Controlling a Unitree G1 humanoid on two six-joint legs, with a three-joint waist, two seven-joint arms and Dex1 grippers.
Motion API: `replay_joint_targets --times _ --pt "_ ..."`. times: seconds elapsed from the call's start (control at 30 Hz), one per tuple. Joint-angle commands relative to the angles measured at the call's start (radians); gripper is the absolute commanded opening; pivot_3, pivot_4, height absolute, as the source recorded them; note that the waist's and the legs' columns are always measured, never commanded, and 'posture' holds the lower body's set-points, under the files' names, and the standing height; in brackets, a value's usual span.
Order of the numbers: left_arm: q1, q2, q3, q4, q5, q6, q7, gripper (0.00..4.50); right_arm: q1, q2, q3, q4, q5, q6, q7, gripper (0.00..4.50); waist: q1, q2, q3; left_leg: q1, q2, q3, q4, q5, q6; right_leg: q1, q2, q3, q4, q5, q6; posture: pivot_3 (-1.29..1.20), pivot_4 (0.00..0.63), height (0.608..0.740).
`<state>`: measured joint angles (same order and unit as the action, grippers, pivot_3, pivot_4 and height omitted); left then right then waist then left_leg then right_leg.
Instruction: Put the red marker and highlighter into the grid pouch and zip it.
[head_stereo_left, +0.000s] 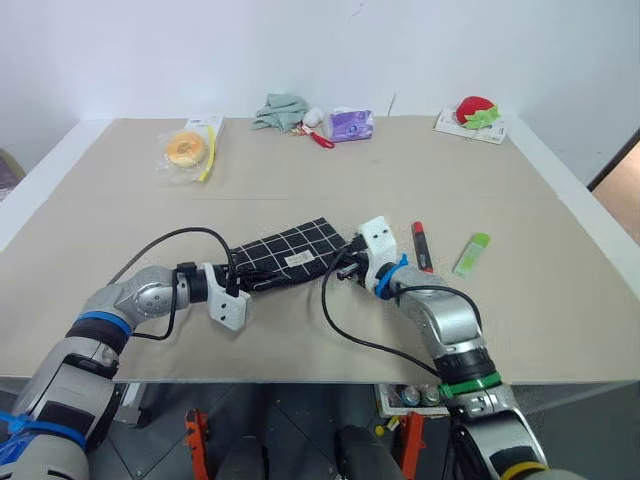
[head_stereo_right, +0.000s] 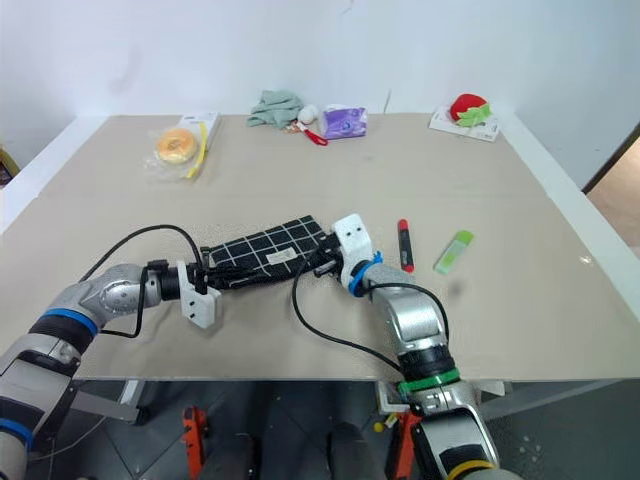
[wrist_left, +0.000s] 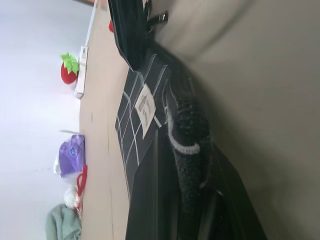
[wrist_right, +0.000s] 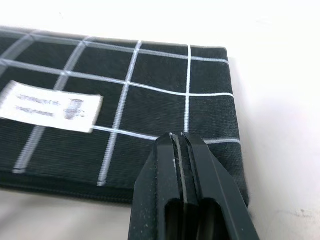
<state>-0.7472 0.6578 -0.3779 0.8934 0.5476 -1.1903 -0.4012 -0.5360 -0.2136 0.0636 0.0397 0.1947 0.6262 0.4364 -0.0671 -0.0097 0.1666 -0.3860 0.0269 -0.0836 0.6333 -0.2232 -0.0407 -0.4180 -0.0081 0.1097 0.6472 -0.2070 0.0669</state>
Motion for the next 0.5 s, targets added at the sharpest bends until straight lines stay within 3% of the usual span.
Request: replay_joint_targets --times 0.03,0.23,0.5 --pt "0.031 -0.023 -0.031 0.002 -0.020 0.031 -0.035 0.00 0.012 -0.025 -0.081 -0.152 0.081 0.057 0.011 0.88 0.002 0.000 0.000 0.000 0.000 0.000 0.000 0.000 0.000 0.000 0.000 0.000 0.000 0.000 0.000 0.00 0.150 0.739" --pt "0.049 -0.028 -0.031 -0.028 -0.046 0.048 -0.059 0.00 0.035 -0.058 -0.114 -0.205 0.109 0.228 -0.043 3.77 0.004 0.000 0.000 0.000 0.000 0.000 0.000 0.000 0.000 0.000 0.000 0.000 0.000 -0.001 -0.001 0.00 0.150 0.739" --pt "0.060 -0.029 -0.030 -0.054 -0.060 0.075 -0.074 0.00 0.035 -0.058 -0.073 -0.171 0.082 0.283 -0.076 3.77 0.011 0.000 0.000 0.000 0.000 0.000 0.000 0.000 0.000 0.000 0.000 0.000 -0.001 -0.002 0.000 0.00 0.150 0.739"
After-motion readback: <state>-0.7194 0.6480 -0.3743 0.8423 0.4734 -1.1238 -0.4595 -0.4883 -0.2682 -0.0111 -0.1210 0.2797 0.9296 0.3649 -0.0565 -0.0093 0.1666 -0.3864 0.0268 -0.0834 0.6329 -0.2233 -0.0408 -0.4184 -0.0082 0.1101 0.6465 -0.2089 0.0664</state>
